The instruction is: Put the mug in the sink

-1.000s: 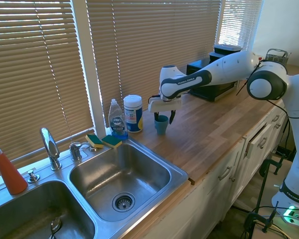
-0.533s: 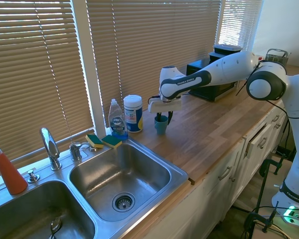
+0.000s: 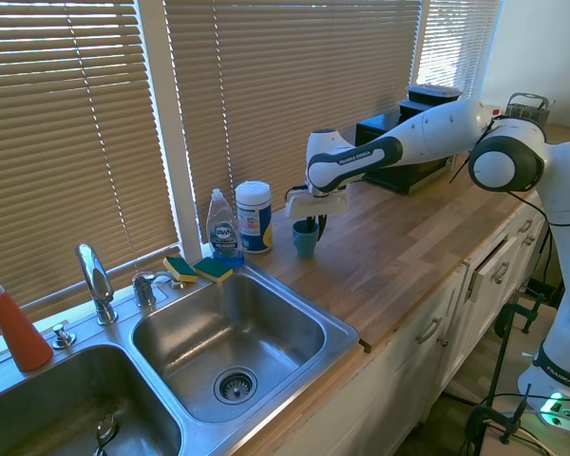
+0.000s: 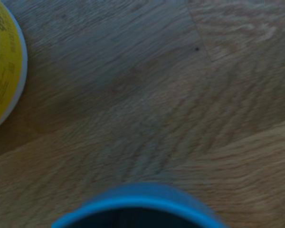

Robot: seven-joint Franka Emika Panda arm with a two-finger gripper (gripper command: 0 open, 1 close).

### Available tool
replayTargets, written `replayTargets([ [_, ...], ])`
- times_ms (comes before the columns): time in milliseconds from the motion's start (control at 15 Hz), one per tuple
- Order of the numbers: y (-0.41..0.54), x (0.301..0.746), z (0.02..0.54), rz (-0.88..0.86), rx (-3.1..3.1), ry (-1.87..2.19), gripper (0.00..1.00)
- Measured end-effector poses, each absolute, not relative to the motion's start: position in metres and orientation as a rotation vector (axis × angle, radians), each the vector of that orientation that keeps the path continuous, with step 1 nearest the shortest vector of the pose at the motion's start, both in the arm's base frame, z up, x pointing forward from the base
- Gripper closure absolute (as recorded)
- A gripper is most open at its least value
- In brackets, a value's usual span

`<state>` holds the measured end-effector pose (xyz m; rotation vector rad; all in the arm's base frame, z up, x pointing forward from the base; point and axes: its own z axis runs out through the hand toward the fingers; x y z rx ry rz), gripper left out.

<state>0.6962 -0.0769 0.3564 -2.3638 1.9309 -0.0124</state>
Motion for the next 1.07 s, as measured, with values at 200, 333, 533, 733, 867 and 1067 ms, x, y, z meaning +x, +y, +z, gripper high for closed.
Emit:
replayTargets([
  [200, -0.072, 0.698, 0.364, -0.012, -2.403, 1.801, 1.00],
  [333, -0.058, 0.698, 0.378, -0.034, -2.441, 1.692, 1.00],
  [533, -0.013, 0.692, 0.417, -0.095, -2.497, 1.503, 1.00],
  [733, 0.064, 0.680, 0.460, -0.136, -2.541, 1.325, 1.00],
  [867, 0.121, 0.671, 0.478, -0.147, -2.571, 1.210, 1.00],
  [1067, 0.179, 0.665, 0.483, -0.142, -2.618, 1.108, 1.00],
])
